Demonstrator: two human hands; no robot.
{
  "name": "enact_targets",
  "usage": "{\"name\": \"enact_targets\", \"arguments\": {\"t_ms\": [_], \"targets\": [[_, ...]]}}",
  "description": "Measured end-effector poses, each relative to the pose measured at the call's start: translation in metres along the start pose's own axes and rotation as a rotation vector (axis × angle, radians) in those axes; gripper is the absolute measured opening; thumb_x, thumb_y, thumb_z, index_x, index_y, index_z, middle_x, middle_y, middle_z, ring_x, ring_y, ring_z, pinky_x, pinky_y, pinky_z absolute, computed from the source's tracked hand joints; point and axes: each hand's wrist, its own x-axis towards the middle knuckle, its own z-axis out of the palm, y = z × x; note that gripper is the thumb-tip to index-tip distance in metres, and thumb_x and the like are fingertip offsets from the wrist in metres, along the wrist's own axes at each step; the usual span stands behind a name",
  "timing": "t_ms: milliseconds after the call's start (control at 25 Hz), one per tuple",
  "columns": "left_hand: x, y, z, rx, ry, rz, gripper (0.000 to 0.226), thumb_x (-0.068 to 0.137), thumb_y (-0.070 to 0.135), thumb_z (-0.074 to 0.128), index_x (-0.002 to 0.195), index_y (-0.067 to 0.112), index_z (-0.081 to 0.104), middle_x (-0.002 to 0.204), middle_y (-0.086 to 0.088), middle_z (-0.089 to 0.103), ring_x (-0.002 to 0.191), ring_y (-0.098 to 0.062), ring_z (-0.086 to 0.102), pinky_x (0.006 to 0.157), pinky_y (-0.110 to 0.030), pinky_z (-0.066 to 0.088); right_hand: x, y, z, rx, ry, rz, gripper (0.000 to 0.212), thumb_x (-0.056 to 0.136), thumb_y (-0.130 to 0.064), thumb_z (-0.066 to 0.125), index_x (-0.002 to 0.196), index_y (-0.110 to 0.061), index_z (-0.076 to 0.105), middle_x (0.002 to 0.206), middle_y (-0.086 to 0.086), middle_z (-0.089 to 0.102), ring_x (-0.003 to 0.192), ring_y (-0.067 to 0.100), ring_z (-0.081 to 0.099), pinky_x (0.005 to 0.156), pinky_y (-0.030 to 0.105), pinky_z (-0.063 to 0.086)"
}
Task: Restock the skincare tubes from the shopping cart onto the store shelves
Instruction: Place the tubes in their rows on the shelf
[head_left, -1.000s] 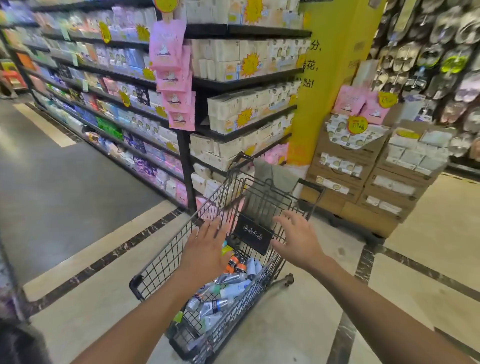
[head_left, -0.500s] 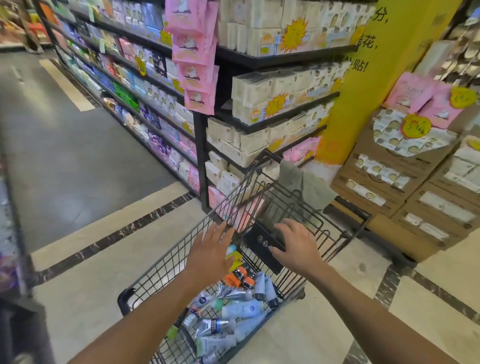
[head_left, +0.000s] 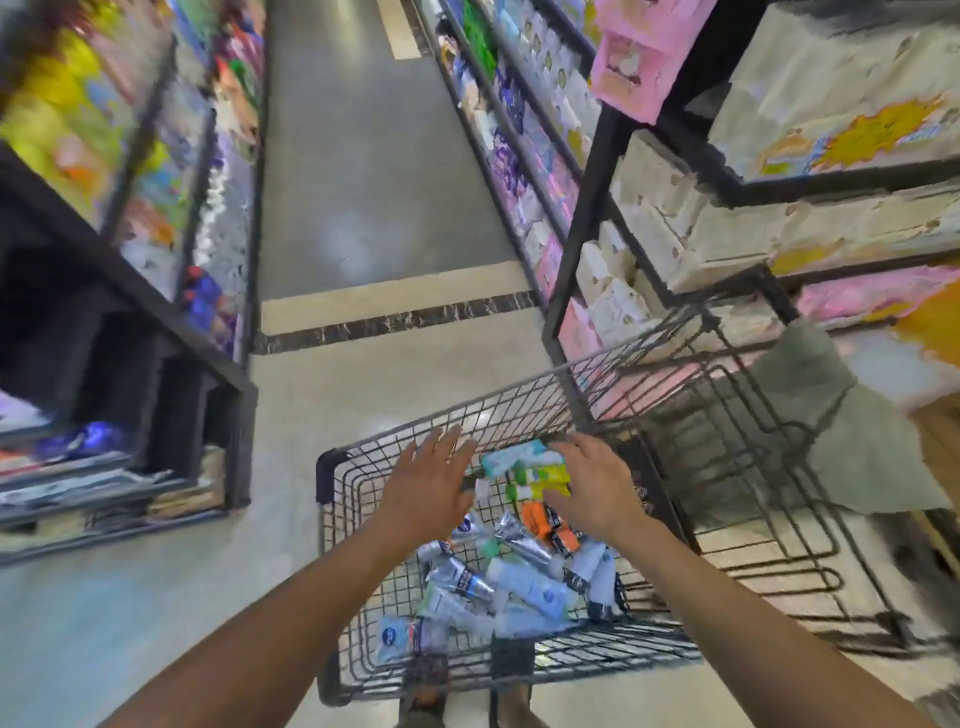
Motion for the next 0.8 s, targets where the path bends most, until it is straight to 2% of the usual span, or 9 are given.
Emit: {"name": "enact_targets", "arguments": {"t_ms": [200,520,680,800], "targets": [[-0.021,-0.019,0.049,-0.062,-0.109,-0.183,0.079,0.102,0.055,0.048,0.165,0.027,0.009,0.174,-0.003,0.004,0.160,-0.029,0.004,0.127,-0.053,0.014,0.037,-0.009,0.055,-0.021,-0.162,-0.134,0.070,0.088,-0.050,0.063,0.151,-0.029,0.042,0.161,0.007,0.032,0.148,0.029,0.030,0.120,0.044,0.025],[-0.065,-0.042,0.155,-0.137,-0.300,-0.359,0.077,0.102,0.048,0.050,0.164,0.025,0.010,0.173,-0.006,0.010,0.158,-0.029,0.012,0.125,-0.052,0.022,0.075,-0.029,0.149,-0.045,-0.375,-0.238,0.071,0.088,-0.049,0.062,0.152,-0.027,0.040,0.162,0.008,0.031,0.148,0.030,0.028,0.121,0.046,0.025],[-0.074,-0.046,0.211,-0.215,-0.387,-0.395,0.081,0.097,0.043,0.059,0.162,0.023,0.015,0.169,-0.008,0.023,0.155,-0.029,0.022,0.121,-0.051,0.031,0.091,-0.033,0.198,-0.086,-0.458,-0.260,0.070,0.090,-0.044,0.065,0.152,-0.024,0.040,0.162,0.010,0.031,0.148,0.031,0.029,0.120,0.046,0.025],[-0.071,-0.051,0.239,-0.257,-0.413,-0.418,0.077,0.095,0.037,0.063,0.159,0.021,0.024,0.164,-0.007,0.032,0.151,-0.029,0.030,0.118,-0.049,0.036,0.102,-0.039,0.237,-0.115,-0.463,-0.321,0.066,0.090,-0.040,0.067,0.150,-0.022,0.044,0.156,0.011,0.040,0.144,0.032,0.036,0.114,0.043,0.032]]}}
